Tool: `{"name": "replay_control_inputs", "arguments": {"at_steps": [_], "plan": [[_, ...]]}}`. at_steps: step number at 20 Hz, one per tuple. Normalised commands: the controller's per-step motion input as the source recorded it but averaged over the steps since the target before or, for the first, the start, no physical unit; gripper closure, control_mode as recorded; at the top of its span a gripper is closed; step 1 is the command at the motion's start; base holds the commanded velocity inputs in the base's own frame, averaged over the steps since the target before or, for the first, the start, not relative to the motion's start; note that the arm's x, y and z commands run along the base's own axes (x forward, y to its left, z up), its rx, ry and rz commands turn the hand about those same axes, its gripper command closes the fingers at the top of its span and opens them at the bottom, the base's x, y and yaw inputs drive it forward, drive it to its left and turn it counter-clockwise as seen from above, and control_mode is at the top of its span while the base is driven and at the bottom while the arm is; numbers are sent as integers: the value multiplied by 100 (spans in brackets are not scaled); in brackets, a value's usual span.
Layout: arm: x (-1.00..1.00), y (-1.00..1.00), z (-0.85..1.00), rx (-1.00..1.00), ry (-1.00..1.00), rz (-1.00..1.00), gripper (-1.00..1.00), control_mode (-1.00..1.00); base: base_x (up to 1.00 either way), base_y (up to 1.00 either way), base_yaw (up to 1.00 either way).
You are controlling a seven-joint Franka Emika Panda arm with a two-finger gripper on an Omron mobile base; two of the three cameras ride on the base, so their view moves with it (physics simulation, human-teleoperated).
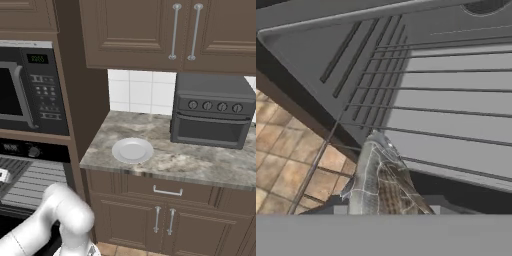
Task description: Take the fish from the oven and place it on the plate on the counter.
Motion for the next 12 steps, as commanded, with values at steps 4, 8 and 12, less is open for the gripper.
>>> {"name": "replay_control_inputs", "arguments": {"at_steps": [4,8,12], "plan": [[-100,-69,100,8,-21,0,100,-100,0,0,0],[-97,-69,100,7,-18,0,100,-100,0,0,0],[-70,-71,100,10,-14,0,100,-100,0,0,0]]}}
